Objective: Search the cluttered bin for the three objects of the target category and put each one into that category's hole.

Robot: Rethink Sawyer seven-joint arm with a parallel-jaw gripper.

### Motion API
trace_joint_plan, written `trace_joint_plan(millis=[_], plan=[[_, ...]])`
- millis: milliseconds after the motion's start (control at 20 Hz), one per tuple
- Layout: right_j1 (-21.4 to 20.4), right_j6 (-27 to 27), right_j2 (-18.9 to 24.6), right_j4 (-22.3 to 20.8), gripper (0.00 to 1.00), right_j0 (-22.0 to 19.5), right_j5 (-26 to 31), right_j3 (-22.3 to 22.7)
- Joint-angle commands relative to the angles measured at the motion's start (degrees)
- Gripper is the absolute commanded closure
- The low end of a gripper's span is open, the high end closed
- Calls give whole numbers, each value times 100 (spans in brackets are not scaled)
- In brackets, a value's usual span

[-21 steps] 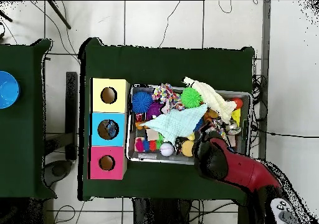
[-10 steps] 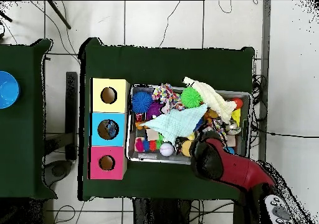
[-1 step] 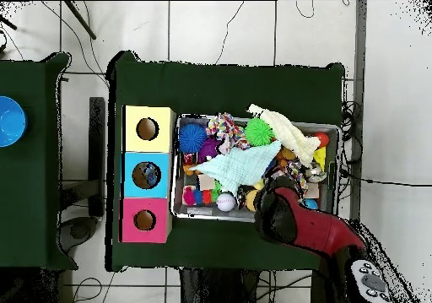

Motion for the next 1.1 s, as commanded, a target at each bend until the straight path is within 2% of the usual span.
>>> trace_joint_plan(millis=[50, 400, 700, 1100], plan=[[289, 796, 181, 58, 0, -13, -531, 365], [319, 778, 130, 41, 0, -25, -611, 425], [123, 729, -151, 180, 0, 227, -292, 488], [170, 868, -305, 286, 0, 391, -438, 579]])
